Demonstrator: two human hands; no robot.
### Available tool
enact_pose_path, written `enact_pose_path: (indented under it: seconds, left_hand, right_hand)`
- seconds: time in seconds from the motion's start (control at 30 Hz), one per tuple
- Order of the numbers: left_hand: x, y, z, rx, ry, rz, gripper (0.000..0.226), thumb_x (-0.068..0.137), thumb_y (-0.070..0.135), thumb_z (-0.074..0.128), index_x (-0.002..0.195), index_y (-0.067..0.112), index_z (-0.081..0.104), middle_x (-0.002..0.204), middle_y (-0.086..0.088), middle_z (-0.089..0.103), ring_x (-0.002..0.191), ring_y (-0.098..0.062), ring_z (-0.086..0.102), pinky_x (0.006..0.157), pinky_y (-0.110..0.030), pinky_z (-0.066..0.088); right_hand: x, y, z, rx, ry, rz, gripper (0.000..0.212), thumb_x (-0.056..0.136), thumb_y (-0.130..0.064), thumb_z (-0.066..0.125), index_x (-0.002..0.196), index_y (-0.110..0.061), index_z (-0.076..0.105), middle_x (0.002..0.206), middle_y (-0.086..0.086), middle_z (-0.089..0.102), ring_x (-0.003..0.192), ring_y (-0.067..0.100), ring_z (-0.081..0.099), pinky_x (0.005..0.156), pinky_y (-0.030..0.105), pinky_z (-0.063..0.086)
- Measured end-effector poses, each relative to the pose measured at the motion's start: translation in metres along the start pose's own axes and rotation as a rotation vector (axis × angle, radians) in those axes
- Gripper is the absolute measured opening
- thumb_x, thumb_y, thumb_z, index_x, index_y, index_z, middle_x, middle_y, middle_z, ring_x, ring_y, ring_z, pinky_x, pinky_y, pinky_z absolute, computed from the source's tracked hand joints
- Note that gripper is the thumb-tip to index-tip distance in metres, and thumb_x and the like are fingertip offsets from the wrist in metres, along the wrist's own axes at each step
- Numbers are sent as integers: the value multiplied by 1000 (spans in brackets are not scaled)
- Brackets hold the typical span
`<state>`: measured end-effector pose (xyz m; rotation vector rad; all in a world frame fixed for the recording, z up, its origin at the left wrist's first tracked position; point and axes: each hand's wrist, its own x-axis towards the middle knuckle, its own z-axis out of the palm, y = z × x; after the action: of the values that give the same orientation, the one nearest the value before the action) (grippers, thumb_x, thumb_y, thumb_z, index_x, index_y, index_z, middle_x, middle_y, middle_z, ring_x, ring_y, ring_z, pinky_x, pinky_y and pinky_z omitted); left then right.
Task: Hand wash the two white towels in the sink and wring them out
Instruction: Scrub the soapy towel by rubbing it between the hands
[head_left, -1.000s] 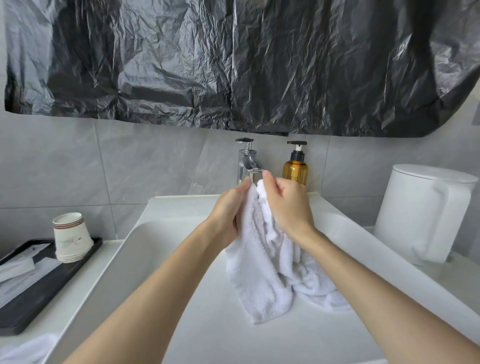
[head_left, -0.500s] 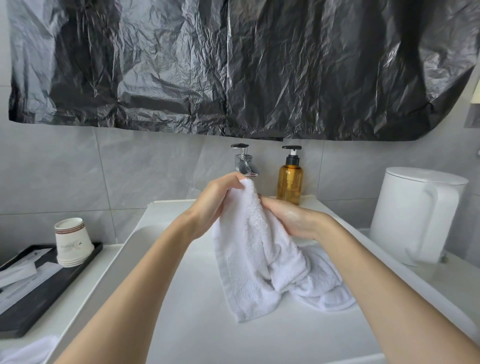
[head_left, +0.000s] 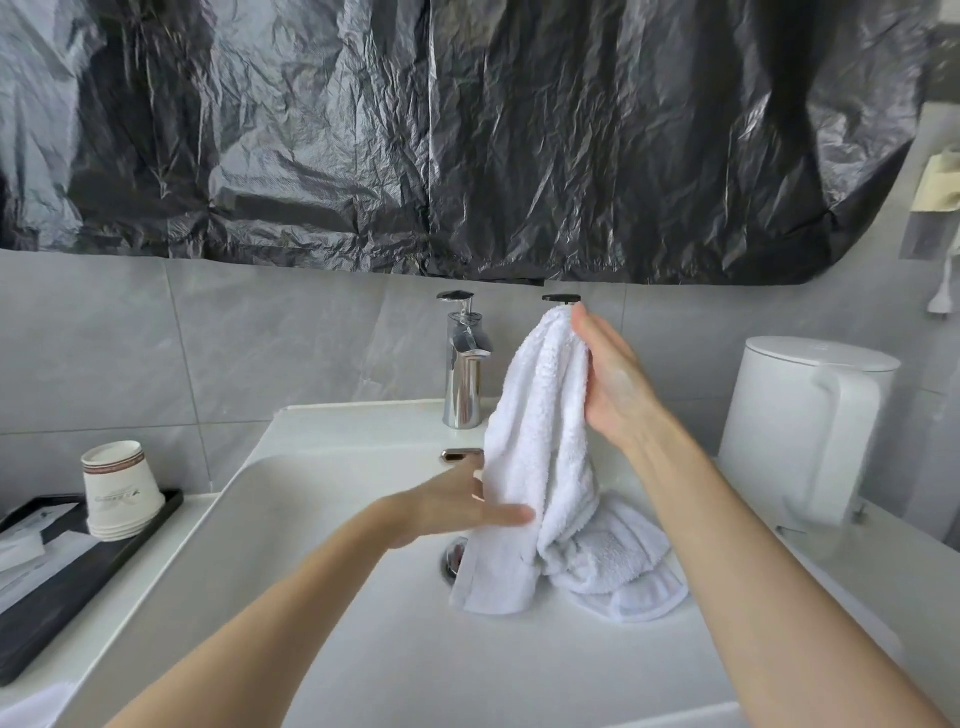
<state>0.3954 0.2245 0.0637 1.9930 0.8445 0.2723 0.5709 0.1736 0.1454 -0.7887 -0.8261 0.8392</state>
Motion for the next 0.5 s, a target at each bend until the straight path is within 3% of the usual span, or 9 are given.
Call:
enact_pose_path:
  seconds: [0.07, 0.13, 0.2, 0.27, 0.4, 0.5]
  left_hand:
    - [2, -1, -6, 27, 78, 48, 58, 71, 48, 77, 120, 20, 61, 116, 7, 68, 111, -10, 62, 104, -36, 47]
    - [-2, -1, -22, -52, 173, 68, 49, 74, 41, 75, 111, 10, 67, 112, -1, 71, 107, -17, 66, 101, -36, 48]
    - [-8, 1, -41, -196, 273, 97, 47, 72, 38, 70, 104, 3, 67, 100, -7, 72, 93, -24, 67, 87, -36, 49]
    - [-13, 4, -56, -343, 412, 108, 36, 68, 35, 66, 94, 11, 68, 91, -8, 68, 85, -25, 63, 77, -35, 45]
    - [-14, 7, -71, -486, 740, 54, 30, 64, 34, 64, 88, 20, 54, 84, -4, 51, 73, -20, 49, 61, -29, 34]
    - [-17, 1, -67, -288, 932, 92, 33, 89, 25, 62, 115, 21, 44, 86, -4, 51, 72, -15, 50, 59, -26, 38]
  right_hand:
    - [2, 0, -2, -10, 112, -23, 21, 92, -30, 65, 99, -11, 63, 97, 10, 64, 93, 22, 61, 93, 42, 50]
    - [6, 1, -7, -80, 263, -83, 15, 91, -33, 66, 89, -18, 64, 95, 5, 63, 91, 18, 59, 90, 37, 52]
    - [9, 2, -13, -227, 387, -195, 14, 92, -32, 65, 89, -18, 62, 84, -4, 59, 81, 10, 54, 74, 16, 48]
    - [9, 6, -20, -400, 418, -301, 12, 92, -27, 64, 89, -16, 62, 77, -8, 57, 73, 6, 53, 61, 8, 41]
    - [8, 18, -29, -952, 259, -294, 13, 93, -29, 60, 88, -17, 60, 88, -5, 62, 90, 11, 55, 72, 25, 38]
    - [0, 17, -27, -1201, -109, 28, 40, 94, -51, 53, 89, -11, 61, 90, -1, 59, 87, 19, 59, 81, 32, 41]
